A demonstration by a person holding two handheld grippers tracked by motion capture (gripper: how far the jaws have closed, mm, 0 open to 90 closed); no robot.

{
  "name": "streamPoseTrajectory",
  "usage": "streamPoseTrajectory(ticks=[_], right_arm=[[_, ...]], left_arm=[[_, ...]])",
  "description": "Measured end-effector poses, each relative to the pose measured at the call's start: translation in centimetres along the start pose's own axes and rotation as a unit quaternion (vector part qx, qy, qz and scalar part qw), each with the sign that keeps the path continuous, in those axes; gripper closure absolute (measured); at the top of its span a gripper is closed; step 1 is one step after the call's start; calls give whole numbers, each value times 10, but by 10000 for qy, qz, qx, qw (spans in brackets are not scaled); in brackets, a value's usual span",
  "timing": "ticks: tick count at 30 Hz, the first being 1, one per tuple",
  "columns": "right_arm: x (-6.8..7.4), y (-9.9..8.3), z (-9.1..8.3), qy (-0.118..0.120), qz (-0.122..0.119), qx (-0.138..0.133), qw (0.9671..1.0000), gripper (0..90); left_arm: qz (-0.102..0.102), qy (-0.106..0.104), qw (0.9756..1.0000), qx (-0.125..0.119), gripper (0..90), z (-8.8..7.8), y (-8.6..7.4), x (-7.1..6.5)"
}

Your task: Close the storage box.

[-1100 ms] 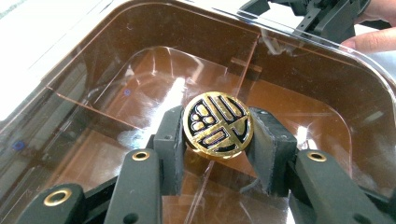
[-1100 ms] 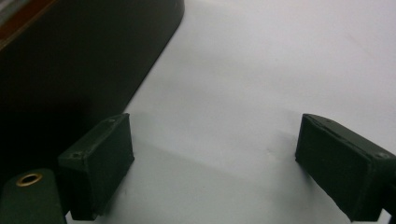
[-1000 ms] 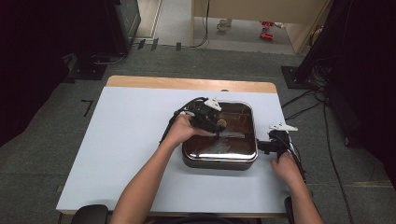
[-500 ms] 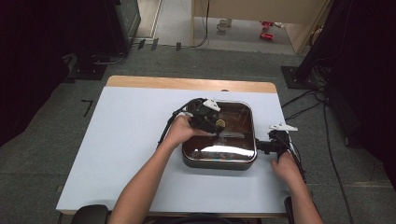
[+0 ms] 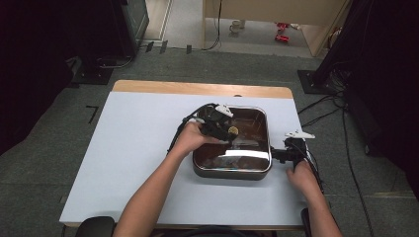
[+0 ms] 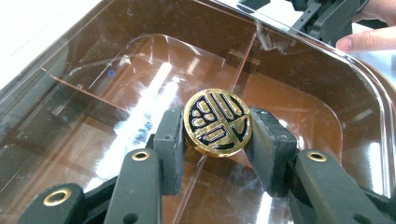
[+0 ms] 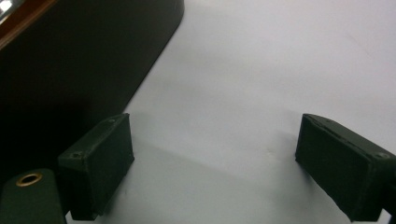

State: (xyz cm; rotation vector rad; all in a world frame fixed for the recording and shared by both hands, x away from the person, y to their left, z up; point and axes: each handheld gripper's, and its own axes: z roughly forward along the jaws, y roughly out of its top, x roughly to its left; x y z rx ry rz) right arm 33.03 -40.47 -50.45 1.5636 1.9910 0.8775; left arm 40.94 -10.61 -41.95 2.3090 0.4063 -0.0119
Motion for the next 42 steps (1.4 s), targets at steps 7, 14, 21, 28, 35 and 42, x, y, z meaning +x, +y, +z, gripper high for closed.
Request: streamPoseTrajectory(ticks=[7,14,21,28,35,42], right_arm=[[0,0,0,-1,-1,2,10000,106],[0,0,0,-3,-1,2,10000,106],[0,0,0,-3,-3,4,10000,106],[0,0,0,-2,-2,4,10000,106],[0,0,0,-4,-1,4,10000,106],[0,0,0,-5,-3,5,10000,106]], left_arm=[[-81,-124,9998,152,593,-1,5,3],[-183,-224,9994,213,593,0,5,6],[-310,-308,9989,-156,513,1,-4,8],[-336,-48,9994,-14,367,-3,-2,7],[-353,24,9993,-134,346,-19,-1,5],[-432,140,9986,-261,336,-42,-6,3]])
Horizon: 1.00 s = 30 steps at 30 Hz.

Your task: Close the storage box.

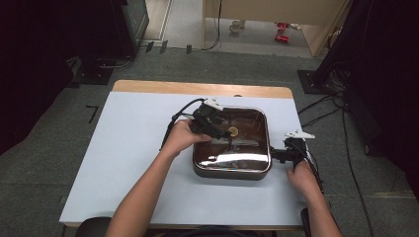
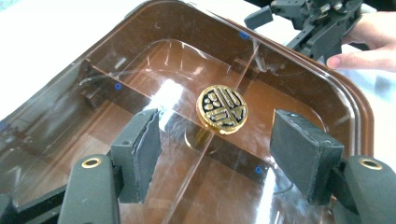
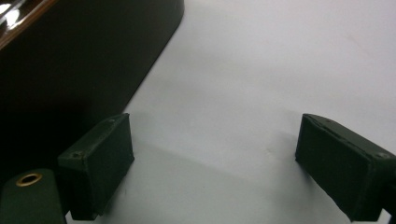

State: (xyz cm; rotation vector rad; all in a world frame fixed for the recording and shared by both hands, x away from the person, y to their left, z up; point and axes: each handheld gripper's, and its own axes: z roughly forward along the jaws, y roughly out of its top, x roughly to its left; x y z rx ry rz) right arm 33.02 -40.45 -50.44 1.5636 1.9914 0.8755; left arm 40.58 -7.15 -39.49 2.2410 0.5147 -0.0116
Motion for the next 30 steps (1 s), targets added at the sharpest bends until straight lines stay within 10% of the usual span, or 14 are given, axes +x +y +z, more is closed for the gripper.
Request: streamPoseTrajectory(ticks=[30], right_arm=[[0,0,0,-1,-2,-7,10000,106]], left_arm=[[-657,769,9934,-541,357,-71,-63,6]])
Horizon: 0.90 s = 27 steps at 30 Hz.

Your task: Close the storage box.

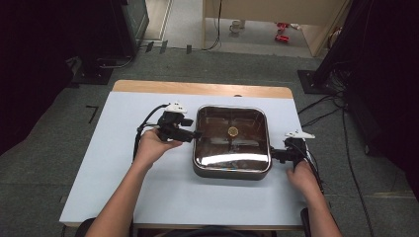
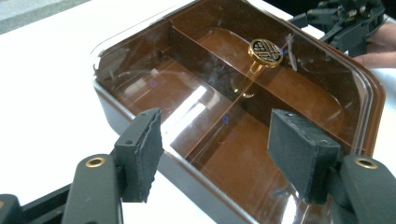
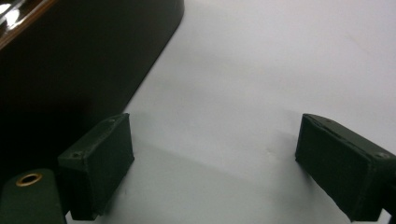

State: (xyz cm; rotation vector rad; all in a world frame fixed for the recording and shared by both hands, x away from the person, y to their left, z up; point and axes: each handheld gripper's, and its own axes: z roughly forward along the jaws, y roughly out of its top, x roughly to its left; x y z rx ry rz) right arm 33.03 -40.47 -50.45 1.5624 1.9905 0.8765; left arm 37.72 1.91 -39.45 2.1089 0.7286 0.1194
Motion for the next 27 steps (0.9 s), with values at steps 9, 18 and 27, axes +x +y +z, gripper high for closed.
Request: streamPoseTrajectory(ticks=[9,18,27], right_arm=[[0,0,0,0,-2,4,10000,106],[0,0,0,-1,-4,5,10000,106],[0,0,0,-2,-1,8,10000,106]], left_arm=[[-340,220,9991,-74,363,-19,-24,14],[-522,443,9977,-1,367,-28,-51,18],[-744,681,9949,-92,380,-32,-79,18]])
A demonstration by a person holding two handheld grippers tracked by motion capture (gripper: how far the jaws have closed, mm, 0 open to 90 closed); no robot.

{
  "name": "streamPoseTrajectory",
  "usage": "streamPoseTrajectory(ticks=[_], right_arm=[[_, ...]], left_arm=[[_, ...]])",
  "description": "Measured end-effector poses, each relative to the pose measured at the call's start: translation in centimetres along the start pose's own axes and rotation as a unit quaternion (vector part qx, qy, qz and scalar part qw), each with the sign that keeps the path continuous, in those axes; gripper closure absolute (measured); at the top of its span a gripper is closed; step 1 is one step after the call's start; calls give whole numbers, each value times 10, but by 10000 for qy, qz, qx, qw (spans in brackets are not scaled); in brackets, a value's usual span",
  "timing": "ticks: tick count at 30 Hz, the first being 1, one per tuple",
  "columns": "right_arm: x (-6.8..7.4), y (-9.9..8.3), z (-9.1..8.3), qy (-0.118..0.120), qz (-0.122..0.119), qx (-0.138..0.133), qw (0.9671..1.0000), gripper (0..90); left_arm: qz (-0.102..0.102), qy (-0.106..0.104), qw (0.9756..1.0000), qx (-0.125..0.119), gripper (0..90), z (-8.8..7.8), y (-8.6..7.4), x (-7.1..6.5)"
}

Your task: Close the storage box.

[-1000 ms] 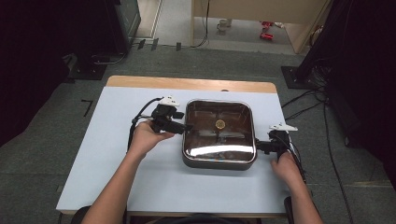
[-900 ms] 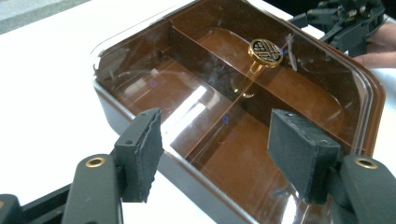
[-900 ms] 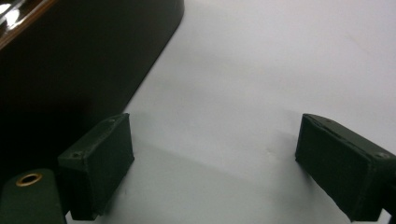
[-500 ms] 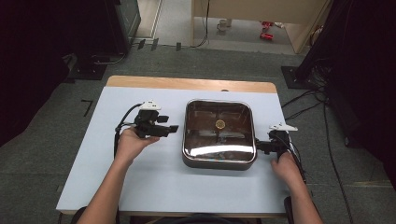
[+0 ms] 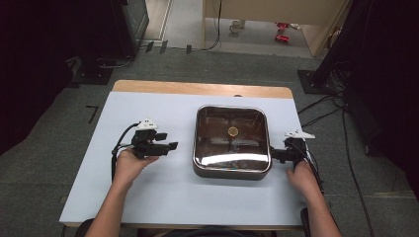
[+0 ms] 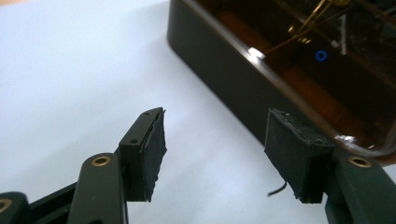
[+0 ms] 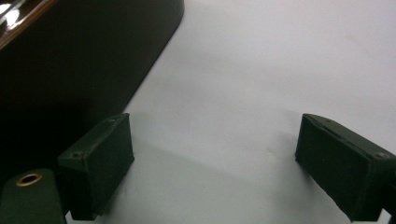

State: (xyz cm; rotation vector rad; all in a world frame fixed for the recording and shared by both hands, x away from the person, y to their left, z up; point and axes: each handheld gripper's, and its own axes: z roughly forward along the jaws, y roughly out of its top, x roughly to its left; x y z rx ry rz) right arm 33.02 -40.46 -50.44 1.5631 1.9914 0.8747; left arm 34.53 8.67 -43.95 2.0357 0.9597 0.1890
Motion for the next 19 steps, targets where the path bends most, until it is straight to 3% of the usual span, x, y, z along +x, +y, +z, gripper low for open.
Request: streamPoseTrajectory(ticks=[3,5,10,13,17,19], right_arm=[[0,0,0,0,1,-1,10000,106],[0,0,0,-1,7,-3,10000,106],[0,0,0,0,4,-1,10000,106],[0,0,0,0,6,-1,10000,106],[0,0,0,1,4,-2,10000,106],[0,0,0,1,5,-3,10000,105]], left_arm=[[-102,348,9993,125,370,2,-11,-1],[0,477,9986,233,354,5,-21,-2],[46,484,9972,568,323,13,-38,-2],[-45,449,9966,696,314,16,-42,-2],[-182,380,9966,710,285,16,-44,0],[-157,395,9969,670,286,16,-46,0]])
